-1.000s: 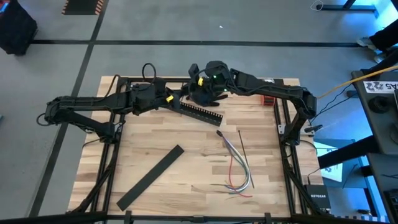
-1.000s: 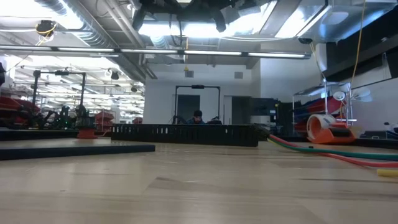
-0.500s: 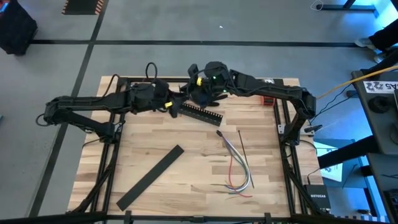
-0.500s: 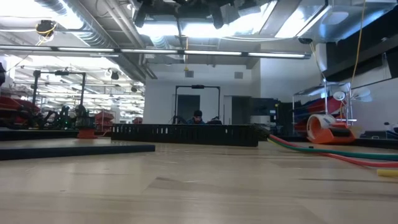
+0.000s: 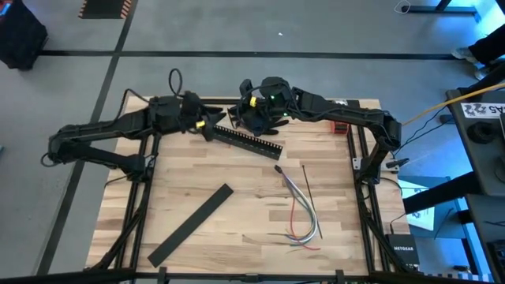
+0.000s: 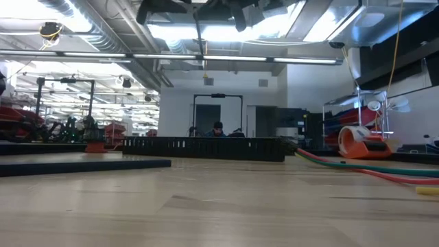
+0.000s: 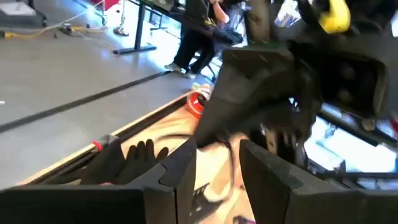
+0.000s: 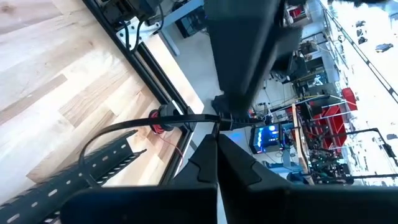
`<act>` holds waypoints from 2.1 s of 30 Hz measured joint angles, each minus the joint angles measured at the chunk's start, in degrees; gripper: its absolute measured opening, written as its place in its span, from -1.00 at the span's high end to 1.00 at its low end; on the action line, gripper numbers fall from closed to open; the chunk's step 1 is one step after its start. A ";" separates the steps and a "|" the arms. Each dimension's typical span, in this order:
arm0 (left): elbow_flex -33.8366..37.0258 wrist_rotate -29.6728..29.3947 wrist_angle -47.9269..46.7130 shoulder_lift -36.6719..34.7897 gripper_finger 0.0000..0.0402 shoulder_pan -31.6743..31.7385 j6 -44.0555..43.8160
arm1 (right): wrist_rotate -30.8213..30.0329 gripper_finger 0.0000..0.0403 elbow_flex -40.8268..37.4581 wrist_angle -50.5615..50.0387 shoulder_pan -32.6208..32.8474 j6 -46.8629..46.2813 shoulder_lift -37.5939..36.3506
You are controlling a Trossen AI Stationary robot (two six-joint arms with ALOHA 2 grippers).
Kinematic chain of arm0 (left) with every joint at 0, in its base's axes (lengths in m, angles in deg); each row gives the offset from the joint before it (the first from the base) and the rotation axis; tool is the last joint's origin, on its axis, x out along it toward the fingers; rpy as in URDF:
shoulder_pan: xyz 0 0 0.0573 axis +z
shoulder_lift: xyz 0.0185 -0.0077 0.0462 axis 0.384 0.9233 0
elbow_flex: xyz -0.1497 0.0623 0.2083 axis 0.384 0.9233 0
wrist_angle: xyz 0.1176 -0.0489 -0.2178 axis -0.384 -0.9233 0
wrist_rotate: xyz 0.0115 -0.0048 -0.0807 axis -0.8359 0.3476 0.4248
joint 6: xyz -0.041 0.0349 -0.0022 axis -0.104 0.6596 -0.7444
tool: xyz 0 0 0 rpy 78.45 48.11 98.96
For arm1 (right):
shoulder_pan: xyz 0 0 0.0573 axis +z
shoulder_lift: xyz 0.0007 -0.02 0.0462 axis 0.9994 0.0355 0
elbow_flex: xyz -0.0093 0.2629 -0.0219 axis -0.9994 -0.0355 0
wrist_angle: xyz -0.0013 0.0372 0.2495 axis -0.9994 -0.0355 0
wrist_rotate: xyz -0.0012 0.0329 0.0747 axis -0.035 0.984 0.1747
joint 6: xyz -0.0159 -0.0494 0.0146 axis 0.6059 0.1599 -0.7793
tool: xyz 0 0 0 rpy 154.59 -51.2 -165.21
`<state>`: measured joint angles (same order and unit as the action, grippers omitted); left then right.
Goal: Ziptie cables
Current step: Prepare the black zip tie
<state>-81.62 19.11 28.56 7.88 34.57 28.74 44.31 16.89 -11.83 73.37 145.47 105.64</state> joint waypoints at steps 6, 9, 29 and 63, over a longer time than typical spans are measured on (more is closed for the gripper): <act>0.09 8.31 1.12 1.78 0.41 4.26 -1.54 | 0.00 1.00 0.00 0.00 -0.07 -0.59 0.00; 0.09 11.99 4.63 1.74 0.41 5.81 -1.69 | 0.00 1.00 0.00 0.00 -0.06 -0.59 -0.01; 0.09 19.34 8.69 5.59 0.51 9.23 -1.07 | -0.05 1.00 0.01 -0.49 -0.09 -0.59 -0.07; -12.85 6.39 -1.75 2.09 0.99 12.17 36.95 | 7.76 1.00 0.02 -9.00 -1.70 -31.51 7.67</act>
<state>-94.47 25.49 26.81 9.96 46.74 65.69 52.07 16.91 -20.84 71.67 113.95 113.31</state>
